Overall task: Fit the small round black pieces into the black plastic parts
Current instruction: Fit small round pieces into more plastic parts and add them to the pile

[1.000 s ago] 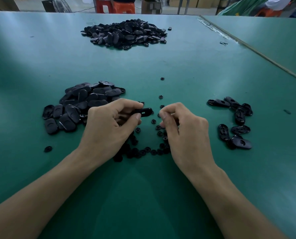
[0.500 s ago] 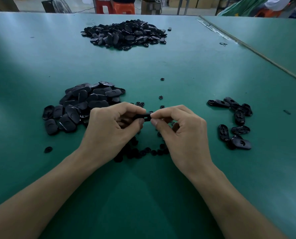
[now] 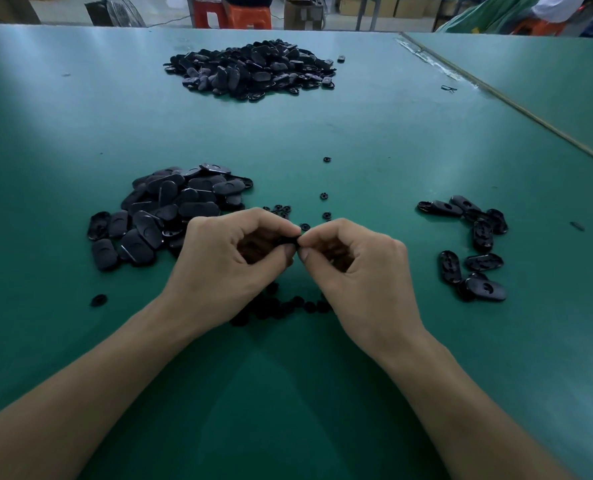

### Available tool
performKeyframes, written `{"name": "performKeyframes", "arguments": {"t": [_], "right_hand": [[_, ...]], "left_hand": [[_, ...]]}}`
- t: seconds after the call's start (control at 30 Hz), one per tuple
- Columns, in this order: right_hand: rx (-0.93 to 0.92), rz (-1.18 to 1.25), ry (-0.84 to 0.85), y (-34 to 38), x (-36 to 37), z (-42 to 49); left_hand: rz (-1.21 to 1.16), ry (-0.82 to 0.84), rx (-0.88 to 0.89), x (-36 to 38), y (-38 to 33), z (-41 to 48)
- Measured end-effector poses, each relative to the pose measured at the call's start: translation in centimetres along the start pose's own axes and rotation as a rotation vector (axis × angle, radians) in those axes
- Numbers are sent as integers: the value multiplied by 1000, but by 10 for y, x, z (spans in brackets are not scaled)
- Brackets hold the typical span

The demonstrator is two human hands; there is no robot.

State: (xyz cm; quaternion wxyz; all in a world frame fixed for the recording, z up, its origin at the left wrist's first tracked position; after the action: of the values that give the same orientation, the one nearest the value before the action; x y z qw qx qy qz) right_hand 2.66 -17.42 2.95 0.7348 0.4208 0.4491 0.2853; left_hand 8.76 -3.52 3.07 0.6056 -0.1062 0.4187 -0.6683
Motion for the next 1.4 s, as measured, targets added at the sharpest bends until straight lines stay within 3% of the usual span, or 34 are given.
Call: {"name": "performKeyframes", "arguments": {"t": [1.4], "right_hand": [[-21, 29, 44, 2, 2, 0]], "left_hand": [[72, 5, 62, -3, -7, 3]]}}
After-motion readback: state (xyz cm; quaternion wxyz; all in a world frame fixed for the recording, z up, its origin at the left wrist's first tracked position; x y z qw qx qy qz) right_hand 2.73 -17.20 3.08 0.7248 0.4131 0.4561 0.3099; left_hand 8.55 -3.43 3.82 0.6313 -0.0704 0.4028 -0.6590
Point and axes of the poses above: each hand's wrist, its own z-axis towards the middle knuckle, its own x-axis out of the palm, y = z × x, the point moved 9 cm from there along z, towards the middle knuckle, and after that the axes turned 12 degrees about x, right-handed, at the moved point
